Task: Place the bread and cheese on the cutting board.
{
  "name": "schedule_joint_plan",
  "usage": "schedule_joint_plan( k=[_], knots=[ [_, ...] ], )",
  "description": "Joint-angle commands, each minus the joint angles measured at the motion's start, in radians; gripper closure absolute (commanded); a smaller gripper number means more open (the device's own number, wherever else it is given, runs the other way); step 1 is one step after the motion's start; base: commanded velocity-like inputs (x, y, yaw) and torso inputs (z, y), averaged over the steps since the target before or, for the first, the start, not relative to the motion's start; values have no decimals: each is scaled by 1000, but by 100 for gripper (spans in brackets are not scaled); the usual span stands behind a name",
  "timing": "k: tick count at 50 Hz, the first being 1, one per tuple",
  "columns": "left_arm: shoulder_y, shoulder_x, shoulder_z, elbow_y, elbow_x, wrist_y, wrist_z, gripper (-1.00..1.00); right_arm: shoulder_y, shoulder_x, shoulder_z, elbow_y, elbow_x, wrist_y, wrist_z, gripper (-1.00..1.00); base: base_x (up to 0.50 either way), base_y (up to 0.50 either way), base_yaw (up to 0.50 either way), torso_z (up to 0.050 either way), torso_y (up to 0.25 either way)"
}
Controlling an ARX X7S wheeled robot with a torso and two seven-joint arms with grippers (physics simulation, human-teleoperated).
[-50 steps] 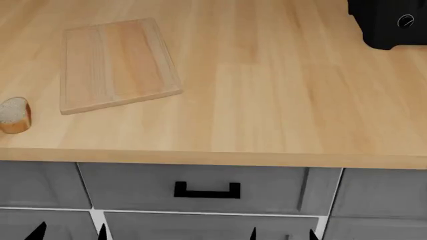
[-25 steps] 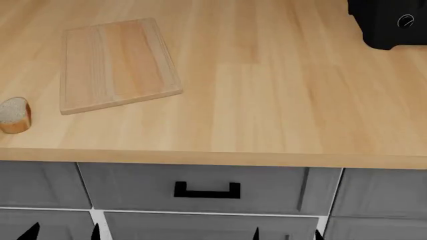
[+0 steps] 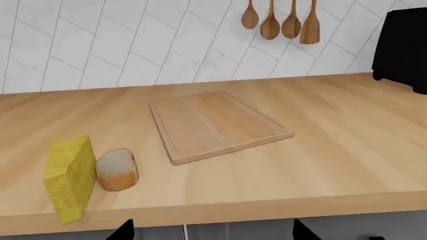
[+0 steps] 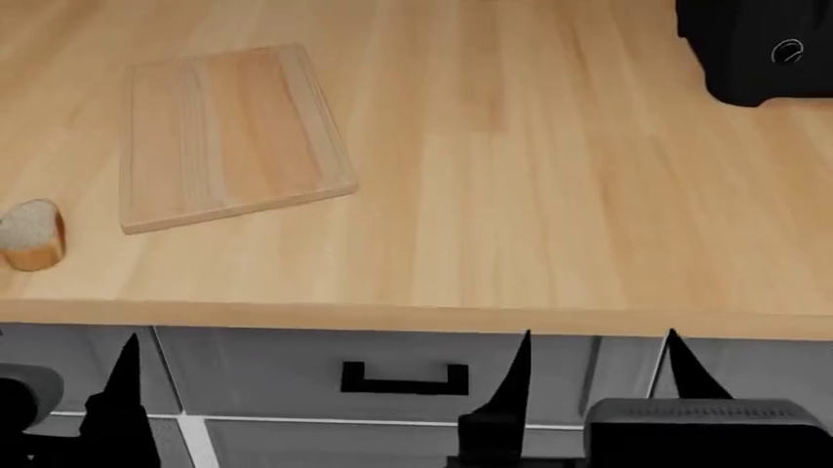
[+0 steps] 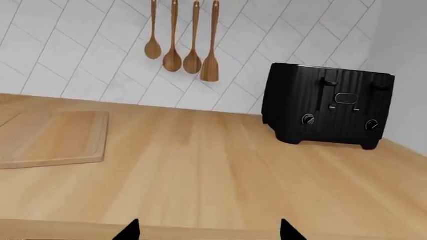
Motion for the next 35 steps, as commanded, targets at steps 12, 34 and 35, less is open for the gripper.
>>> schedule_joint_plan(
  k=[12,34,35],
  knots=[
    [-20,7,-51,84,-42,-83,46,-100,17,-1,-10,-70,1,134,-4,-100,0,0,0,50,0],
    [-197,15,-202,226,-164,-463,-33,-100,-12,14,-32,-78,25,64,-6,-100,162,105,0,25,0],
    [-204,28,-227,224,-199,-495,-53,-100,-14,14,-39,-76,24,61,-4,-100,422,355,0,0,0]
  ],
)
